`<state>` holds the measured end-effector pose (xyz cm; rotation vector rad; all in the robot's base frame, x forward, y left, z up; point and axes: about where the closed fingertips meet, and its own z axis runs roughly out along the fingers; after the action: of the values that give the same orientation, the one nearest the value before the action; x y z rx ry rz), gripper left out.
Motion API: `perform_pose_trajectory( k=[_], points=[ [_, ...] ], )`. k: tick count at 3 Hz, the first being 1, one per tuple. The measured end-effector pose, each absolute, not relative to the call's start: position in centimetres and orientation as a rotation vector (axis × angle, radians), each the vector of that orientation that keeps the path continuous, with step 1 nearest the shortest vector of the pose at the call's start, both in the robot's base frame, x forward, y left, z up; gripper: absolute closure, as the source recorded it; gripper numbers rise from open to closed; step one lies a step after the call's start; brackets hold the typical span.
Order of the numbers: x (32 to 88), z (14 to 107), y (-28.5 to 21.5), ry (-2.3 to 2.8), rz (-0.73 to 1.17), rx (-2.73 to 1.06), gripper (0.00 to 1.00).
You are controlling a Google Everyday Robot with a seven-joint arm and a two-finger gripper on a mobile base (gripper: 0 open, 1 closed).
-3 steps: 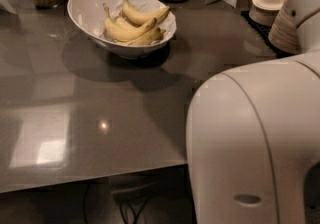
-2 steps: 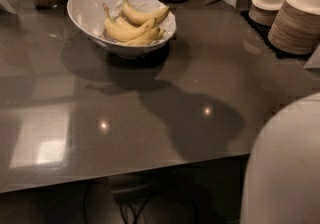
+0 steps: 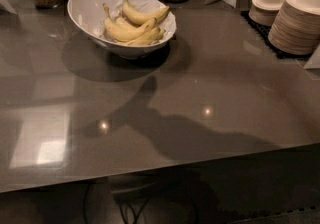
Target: Pick banana from white bowl
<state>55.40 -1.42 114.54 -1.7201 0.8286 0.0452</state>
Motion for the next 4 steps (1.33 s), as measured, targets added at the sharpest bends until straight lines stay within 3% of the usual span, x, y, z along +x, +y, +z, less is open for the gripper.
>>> perform_pose_trajectory(
  k=[2,3,4],
  points=[
    [47.3,108.6,-1.8,0.791,0.236,-1.549,1.0],
    [45.7,100.9,-5.9,1.002,0.386,-1.477,1.0],
    [48.6,94.1,-8.6,1.204,0.405,-1.5,1.0]
  ],
)
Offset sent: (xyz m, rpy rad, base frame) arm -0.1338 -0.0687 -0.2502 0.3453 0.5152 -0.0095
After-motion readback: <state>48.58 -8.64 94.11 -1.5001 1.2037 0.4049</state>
